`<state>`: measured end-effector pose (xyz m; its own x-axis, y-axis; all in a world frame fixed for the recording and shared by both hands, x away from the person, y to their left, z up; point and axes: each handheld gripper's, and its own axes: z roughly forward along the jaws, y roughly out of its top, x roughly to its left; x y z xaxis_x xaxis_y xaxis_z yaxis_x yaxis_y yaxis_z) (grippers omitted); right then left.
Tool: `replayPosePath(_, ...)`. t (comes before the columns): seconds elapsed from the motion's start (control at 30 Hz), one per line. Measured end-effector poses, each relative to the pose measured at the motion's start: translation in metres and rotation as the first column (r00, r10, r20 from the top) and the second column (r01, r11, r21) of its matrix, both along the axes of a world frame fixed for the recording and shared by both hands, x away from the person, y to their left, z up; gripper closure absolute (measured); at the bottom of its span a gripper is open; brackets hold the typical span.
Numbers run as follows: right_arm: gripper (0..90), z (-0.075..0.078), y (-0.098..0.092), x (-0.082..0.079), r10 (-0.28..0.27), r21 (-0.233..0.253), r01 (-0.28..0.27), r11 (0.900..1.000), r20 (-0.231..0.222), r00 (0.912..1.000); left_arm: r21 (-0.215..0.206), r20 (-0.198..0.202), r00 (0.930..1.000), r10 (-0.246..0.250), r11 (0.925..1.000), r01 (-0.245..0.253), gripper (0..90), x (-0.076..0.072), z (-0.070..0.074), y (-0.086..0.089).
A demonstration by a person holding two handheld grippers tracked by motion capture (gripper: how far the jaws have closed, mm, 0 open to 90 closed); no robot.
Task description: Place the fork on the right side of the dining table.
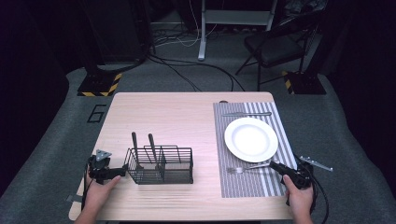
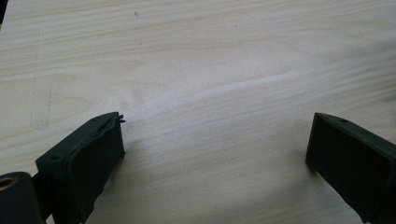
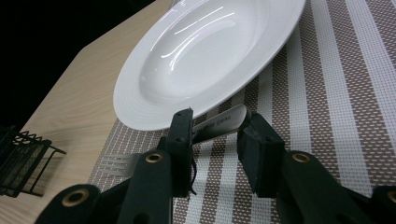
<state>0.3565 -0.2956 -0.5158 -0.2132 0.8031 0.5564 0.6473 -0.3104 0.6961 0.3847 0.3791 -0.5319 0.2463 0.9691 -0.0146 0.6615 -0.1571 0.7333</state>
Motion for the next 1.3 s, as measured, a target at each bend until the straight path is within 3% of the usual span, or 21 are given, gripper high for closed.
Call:
replayPosePath(0.4, 64.7, -0.011, -0.007, 0.002, -0.004, 0.017, 0.005, 1.000, -0.051, 0.9987, -0.001, 0.001, 1.0000, 0.000, 1.0000, 0.000, 3.7, 0.000, 0.000, 0.000)
replayPosePath(0.7, 64.3, -0.012, -0.009, 0.001, -0.026, -0.002, 0.025, 1.000, -0.077, 0.9967, -0.001, 0.001, 1.0000, 0.000, 1.0000, 0.000, 3.7, 0.000, 0.000, 0.000)
replayPosePath(0.9, 62.1, -0.011, -0.014, -0.001, -0.047, -0.037, 0.045, 0.998, -0.069, 0.9965, -0.001, 0.001, 1.0000, 0.000, 1.0000, 0.000, 3.8, 0.000, 0.000, 0.000)
replayPosePath(1.0, 62.2, -0.008, -0.017, -0.003, -0.069, -0.027, 0.068, 0.997, -0.062, 0.9957, 0.000, 0.000, 1.0000, 0.000, 1.0000, 0.000, 3.7, 0.000, 0.000, 0.000)
replayPosePath(1.07, 62.2, -0.005, -0.018, -0.005, -0.077, -0.046, 0.075, 0.996, -0.032, 0.9965, 0.000, 0.000, 1.0000, 0.000, 1.0000, 0.000, 3.7, 0.000, 0.000, 0.000)
replayPosePath(1.3, 61.7, -0.003, -0.017, -0.005, -0.080, -0.048, 0.079, 0.996, -0.032, 0.9963, 0.000, 0.001, 1.0000, 0.000, 1.0000, 0.000, 3.7, 0.000, 0.000, 0.000)
